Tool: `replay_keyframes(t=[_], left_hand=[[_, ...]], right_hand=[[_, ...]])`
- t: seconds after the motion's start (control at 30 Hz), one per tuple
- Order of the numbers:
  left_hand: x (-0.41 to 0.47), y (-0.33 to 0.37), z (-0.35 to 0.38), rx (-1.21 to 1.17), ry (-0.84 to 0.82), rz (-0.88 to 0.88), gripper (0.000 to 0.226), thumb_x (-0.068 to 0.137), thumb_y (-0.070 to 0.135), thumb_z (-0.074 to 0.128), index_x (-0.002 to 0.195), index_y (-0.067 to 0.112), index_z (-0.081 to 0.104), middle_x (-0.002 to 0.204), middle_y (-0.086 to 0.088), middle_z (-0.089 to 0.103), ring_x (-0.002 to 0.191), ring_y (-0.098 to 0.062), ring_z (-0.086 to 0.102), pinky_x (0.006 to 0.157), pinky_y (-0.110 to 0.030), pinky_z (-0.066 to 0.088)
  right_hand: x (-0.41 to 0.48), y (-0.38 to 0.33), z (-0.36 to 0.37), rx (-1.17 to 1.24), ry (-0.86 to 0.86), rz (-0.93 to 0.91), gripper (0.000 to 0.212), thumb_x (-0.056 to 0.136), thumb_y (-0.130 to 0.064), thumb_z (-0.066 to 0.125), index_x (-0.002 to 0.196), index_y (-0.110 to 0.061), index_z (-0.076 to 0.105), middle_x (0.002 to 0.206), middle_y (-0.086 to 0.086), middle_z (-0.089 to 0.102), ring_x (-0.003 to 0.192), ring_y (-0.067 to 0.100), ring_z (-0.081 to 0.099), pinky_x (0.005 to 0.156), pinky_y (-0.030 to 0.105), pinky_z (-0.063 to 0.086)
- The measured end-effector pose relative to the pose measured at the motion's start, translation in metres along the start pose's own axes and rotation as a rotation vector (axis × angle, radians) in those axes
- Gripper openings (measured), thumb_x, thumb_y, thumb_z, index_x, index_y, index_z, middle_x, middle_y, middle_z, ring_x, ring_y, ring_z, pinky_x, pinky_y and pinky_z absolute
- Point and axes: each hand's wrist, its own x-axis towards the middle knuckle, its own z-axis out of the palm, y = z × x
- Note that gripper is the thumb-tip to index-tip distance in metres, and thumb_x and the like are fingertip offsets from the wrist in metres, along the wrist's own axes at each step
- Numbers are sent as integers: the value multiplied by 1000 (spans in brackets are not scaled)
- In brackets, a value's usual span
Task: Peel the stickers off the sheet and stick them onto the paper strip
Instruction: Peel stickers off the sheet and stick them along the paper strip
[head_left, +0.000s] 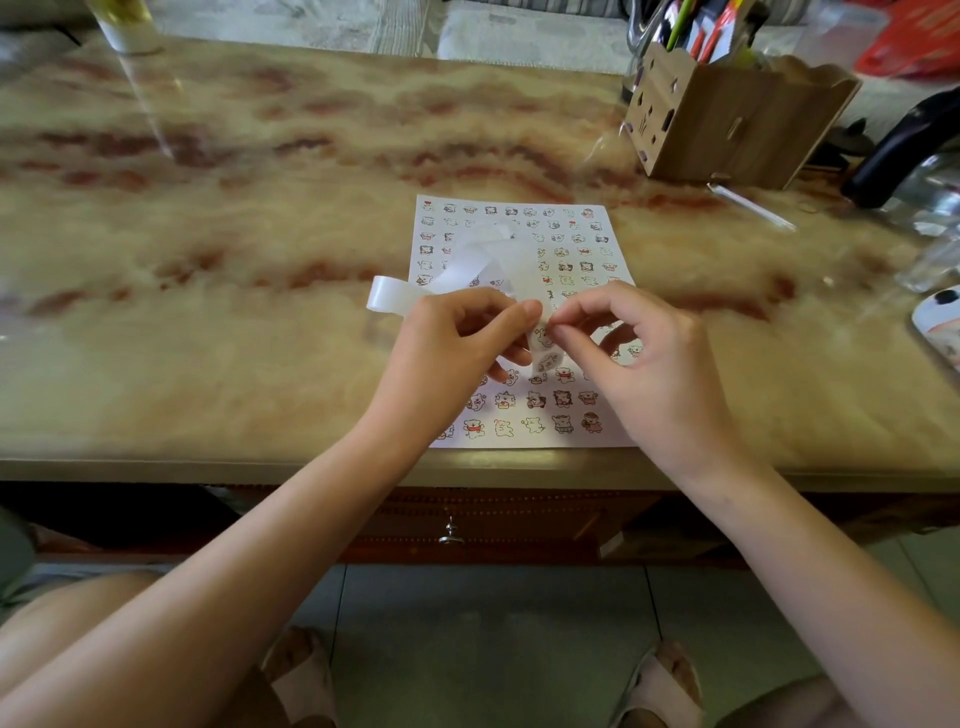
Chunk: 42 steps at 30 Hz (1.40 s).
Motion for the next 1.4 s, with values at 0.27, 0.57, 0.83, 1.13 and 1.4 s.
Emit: replay_keyframes(t=[0.27, 0.57, 0.83, 1.13, 1.4], left_hand=[[0, -2, 0, 13, 5, -7, 20, 92, 21, 63, 82, 6, 71, 70, -7, 69, 65, -6, 66, 59, -18, 52], [2, -3, -4, 46, 41, -40, 20, 93, 23, 62, 83, 8, 71, 65, 0, 68, 61, -6, 63, 62, -24, 53], [2, -5, -2, 97, 28, -93, 22, 92, 25, 61, 76, 11, 68, 63, 4, 66, 54, 1, 59, 56, -14, 46], [3, -6, -1, 144, 28, -112, 23, 93, 29, 61, 80, 12, 70, 66, 4, 69, 56, -1, 58, 63, -22, 48], [2, -7, -1, 140, 26, -103, 24, 93, 27, 60, 81, 9, 70, 68, 1, 70, 53, 2, 57, 62, -20, 48]], right_hand=[[1, -2, 0, 26, -110, 56, 2, 90, -11, 64, 89, -12, 63, 91, -5, 63, 85, 6, 58, 75, 18, 46], [-3, -12, -15, 104, -156, 88, 4, 88, -15, 66, 85, -17, 63, 91, -9, 58, 82, 7, 56, 75, 15, 43], [4, 6, -50, 266, -354, 657, 1, 80, -8, 71, 79, -9, 70, 56, -3, 65, 42, 1, 50, 39, 13, 34], [-4, 6, -56, 183, -387, 780, 5, 77, -10, 76, 76, -6, 74, 45, -2, 58, 36, 2, 42, 36, 7, 29], [-5, 6, -55, 156, -402, 770, 5, 76, -11, 77, 76, -7, 75, 54, 2, 64, 38, 3, 43, 37, 8, 29]])
